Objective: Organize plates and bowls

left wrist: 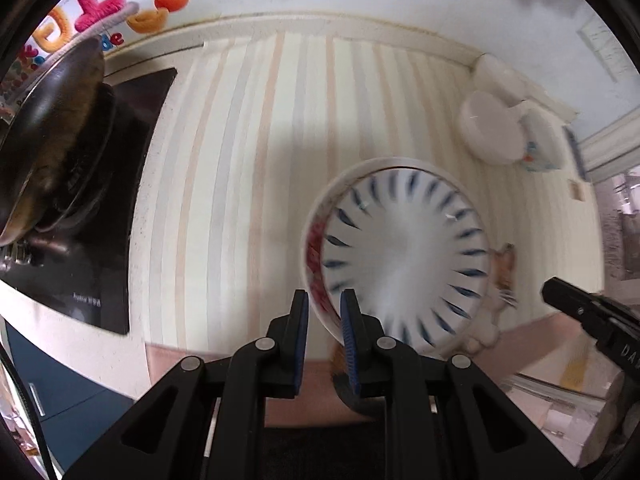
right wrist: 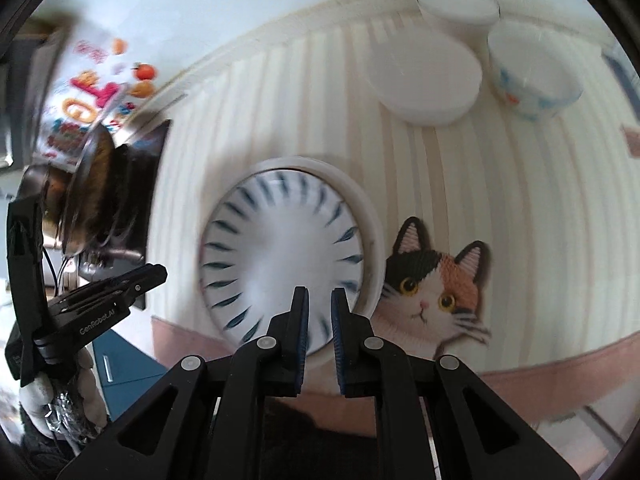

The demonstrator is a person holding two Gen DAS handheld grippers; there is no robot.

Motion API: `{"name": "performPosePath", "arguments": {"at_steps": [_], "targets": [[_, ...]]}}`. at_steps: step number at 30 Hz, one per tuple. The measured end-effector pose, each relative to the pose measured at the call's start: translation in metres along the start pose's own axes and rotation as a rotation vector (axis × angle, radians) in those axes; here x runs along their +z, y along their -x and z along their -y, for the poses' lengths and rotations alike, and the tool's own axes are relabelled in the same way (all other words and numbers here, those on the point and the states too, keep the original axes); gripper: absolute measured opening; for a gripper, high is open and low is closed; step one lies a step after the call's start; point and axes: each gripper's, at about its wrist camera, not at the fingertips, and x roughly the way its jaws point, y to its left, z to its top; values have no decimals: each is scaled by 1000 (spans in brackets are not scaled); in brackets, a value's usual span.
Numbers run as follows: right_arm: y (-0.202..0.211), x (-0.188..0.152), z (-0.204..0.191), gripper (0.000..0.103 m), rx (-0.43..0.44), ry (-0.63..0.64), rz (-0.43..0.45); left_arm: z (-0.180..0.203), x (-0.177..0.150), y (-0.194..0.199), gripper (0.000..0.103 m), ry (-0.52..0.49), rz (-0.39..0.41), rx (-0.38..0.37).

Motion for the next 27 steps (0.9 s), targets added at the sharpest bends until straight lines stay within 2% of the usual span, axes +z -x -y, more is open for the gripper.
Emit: {"name": "performPosePath", "arguments": {"at_steps": [5,11,17,23,24,25,27], "targets": [[55,-30,-27,13,40,-4,77,-1,-18,47,15,-42,62,-19],[106,-65,-50,13,68,-9,135,5,-39,87,15,-74,96,-61],[130,-94,-65,13,28,21,144,15,-54,110,15,-94,110,-100],[133,-99,-54,14,64,7,135,28,-48,114,16,-89,153,-101],[133,-97,-50,23,72,6,133,30,-41,109,22,-76,148,-112],[134,-93,-45,39,83,-1,134,31,-36,105,24,-62,144,-120],[134,-82,-33,53,112,-14,141,34,-19,94,24,-15,143,-133]]}}
